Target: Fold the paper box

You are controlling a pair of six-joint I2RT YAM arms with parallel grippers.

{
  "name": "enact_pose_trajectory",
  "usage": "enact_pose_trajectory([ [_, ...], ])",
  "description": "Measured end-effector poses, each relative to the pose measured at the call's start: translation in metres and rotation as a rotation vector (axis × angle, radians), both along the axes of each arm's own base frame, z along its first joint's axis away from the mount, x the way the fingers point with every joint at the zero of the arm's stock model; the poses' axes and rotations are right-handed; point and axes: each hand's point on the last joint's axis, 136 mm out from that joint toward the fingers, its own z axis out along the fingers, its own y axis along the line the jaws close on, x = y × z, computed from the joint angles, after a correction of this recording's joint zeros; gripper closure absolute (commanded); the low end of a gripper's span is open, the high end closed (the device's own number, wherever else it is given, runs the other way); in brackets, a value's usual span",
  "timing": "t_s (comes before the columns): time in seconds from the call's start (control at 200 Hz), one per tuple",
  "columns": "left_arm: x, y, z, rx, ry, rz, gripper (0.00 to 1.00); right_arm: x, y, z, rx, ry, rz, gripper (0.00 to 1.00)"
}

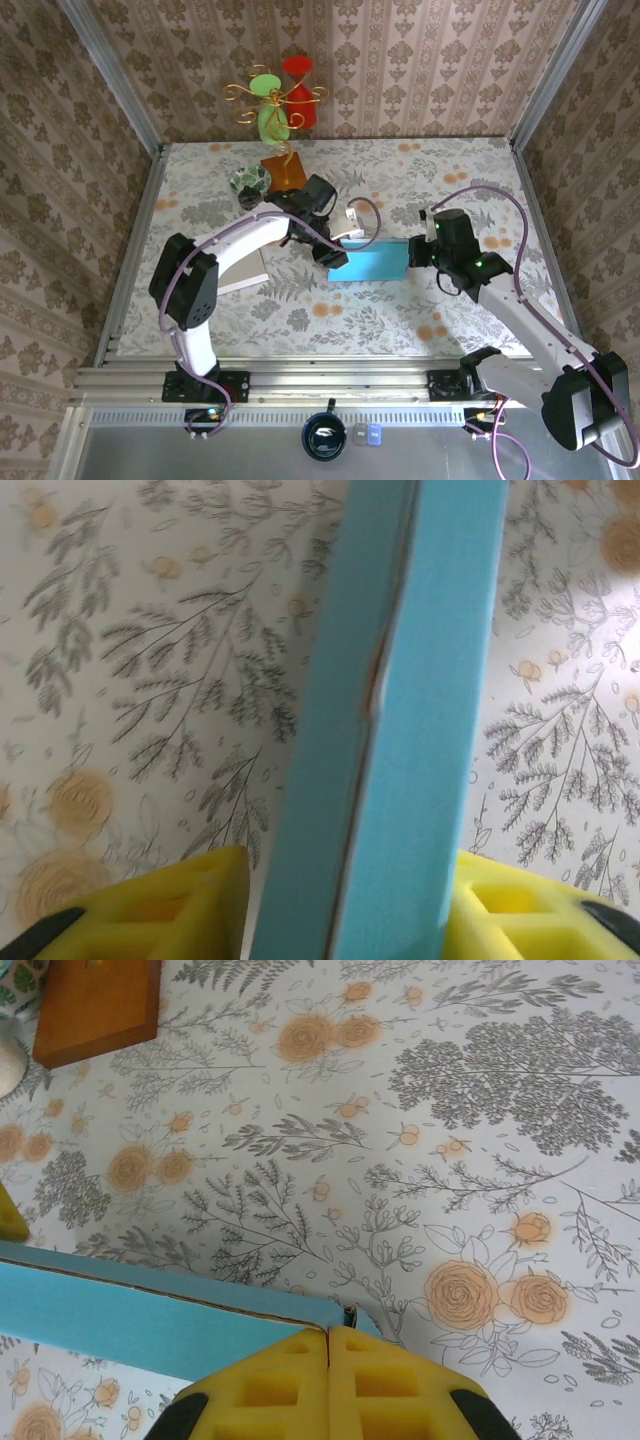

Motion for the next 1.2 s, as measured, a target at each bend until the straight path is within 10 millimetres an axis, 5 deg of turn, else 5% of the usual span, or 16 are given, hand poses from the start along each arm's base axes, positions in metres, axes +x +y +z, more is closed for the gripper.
enact_pose_trajectory([
  [0.41, 0.018, 0.018, 0.065, -0.160, -0.241, 0.283, 0.00, -0.006, -0.009, 0.001, -0.015, -0.026, -0.057, 1.00],
  [0.625, 0.081, 0.094, 0.114, -0.471, -0.214, 0.836, 0.02, -0.006, -0.012, 0.002, -0.027, -0.032, -0.074, 1.00],
  [0.705, 0.093, 0.102, 0.123, -0.512, -0.164, 0.928, 0.09, -0.006, -0.013, 0.002, -0.028, -0.032, -0.086, 1.00],
  [0.875, 0.072, 0.092, 0.117, -0.504, -0.025, 0.964, 0.26, -0.005, -0.015, 0.002, -0.022, -0.029, -0.104, 1.00],
  [1.05, 0.038, 0.070, 0.090, -0.352, 0.093, 0.865, 0.44, -0.005, -0.015, 0.001, -0.021, -0.028, -0.105, 1.00],
  [1.2, 0.022, 0.042, 0.078, -0.214, 0.102, 0.714, 0.46, -0.005, -0.015, 0.001, -0.019, -0.025, -0.107, 1.00],
])
